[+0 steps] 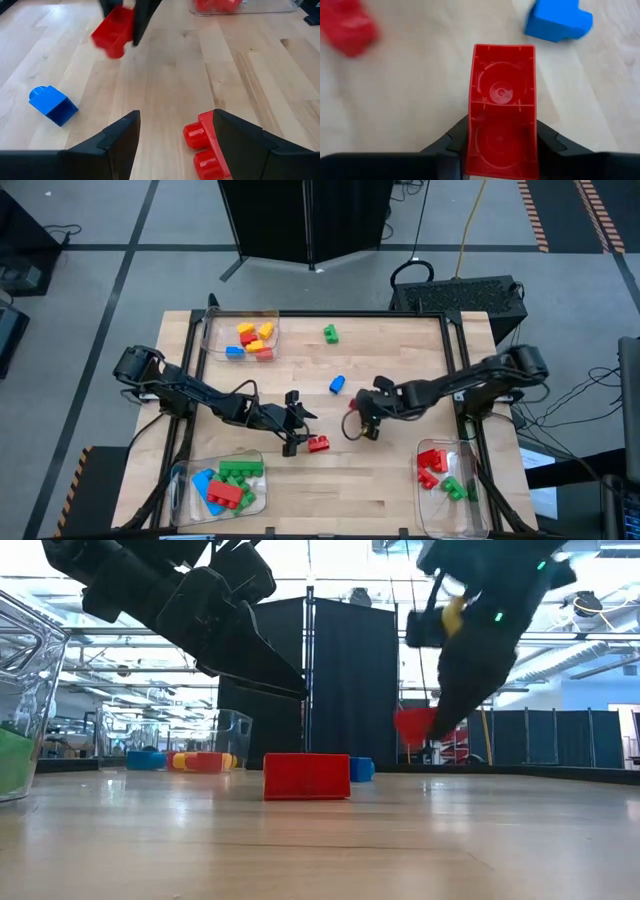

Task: Sort blocks by size
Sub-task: Put the two-stud red game piece into the bottom right transparent bin

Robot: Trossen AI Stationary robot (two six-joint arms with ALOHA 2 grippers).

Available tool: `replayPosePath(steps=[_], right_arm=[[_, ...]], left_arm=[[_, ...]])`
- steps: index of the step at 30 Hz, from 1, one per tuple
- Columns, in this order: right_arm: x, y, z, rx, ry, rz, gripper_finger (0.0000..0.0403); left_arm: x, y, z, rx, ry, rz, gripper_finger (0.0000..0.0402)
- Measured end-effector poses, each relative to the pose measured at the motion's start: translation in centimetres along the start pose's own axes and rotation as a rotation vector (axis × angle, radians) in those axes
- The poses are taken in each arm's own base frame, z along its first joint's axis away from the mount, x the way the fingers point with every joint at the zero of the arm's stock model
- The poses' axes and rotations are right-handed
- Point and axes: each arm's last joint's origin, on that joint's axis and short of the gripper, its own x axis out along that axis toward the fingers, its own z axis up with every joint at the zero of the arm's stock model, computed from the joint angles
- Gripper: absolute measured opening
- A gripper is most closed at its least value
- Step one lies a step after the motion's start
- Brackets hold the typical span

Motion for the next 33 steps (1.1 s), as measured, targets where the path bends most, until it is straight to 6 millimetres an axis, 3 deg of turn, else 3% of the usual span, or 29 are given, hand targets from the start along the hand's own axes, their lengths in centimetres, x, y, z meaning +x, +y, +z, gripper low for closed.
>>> replayPosePath(steps=[6, 13, 20, 33], right_arm=[[-3.9, 2.0, -1.1, -0.032, -0.042, 0.115, 0.0119], [-8.6, 3.4, -3.7, -0.11, -0.027, 0.225, 0.0119], [-12.5, 4.7, -6.6, 0.011, 0.001, 0.342, 0.012], [-16.6, 8.2, -12.5, 0.18, 0.201, 0.547, 0.0121]], left_arm=[[0.0, 0.0, 0.0, -0.021, 0.0, -0.001, 0.0251], [0.0, 0.3, -0.1, -0.078, 0.008, 0.03, 0.0251], [0.0, 0.3, -0.3, -0.075, 0.02, 0.061, 0.0251], [0.0, 0.4, -0.2, -0.103, 0.013, 0.074, 0.0251]])
